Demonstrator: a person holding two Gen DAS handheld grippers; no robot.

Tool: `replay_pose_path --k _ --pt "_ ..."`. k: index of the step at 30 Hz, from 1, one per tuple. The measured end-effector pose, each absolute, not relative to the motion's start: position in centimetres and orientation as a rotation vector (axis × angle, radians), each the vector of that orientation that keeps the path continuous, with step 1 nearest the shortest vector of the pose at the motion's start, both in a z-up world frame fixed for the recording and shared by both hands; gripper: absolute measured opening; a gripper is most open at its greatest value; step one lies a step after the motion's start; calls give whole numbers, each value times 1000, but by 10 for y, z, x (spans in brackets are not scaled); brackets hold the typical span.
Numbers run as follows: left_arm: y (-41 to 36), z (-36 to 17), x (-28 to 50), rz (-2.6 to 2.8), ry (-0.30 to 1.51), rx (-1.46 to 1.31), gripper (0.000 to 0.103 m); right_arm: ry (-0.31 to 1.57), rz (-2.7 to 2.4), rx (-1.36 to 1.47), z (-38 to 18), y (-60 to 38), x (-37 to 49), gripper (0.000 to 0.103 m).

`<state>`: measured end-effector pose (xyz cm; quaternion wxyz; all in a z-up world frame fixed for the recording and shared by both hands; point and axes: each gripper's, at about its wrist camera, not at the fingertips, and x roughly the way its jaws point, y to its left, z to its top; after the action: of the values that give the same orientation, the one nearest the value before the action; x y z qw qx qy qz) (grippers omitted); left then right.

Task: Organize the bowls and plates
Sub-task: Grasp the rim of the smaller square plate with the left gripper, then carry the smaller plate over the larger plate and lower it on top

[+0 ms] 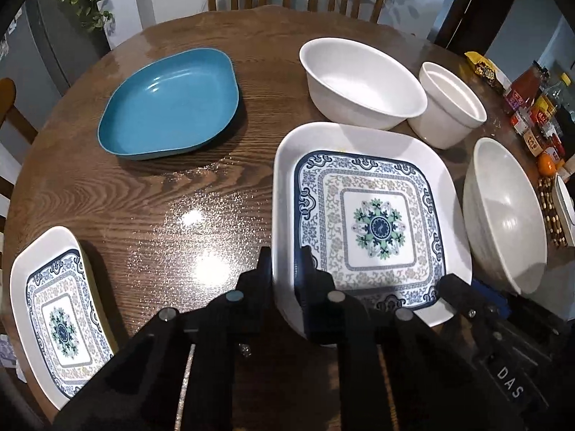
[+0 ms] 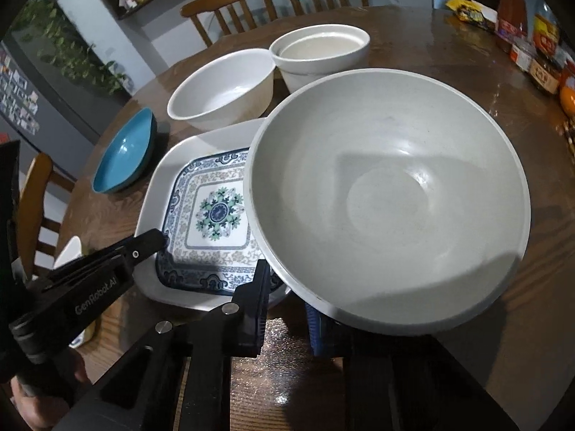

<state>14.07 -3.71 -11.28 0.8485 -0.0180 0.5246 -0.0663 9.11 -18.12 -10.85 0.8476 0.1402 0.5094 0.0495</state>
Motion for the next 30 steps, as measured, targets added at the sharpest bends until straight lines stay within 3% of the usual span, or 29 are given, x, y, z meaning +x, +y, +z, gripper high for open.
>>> replay_pose_path --k 17,30 --pt "1 -75 65 -55 996 -70 11 1045 281 206 -77 -160 53 19" --pt "88 -63 21 141 962 -160 11 1029 475 55 -62 -66 50 19"
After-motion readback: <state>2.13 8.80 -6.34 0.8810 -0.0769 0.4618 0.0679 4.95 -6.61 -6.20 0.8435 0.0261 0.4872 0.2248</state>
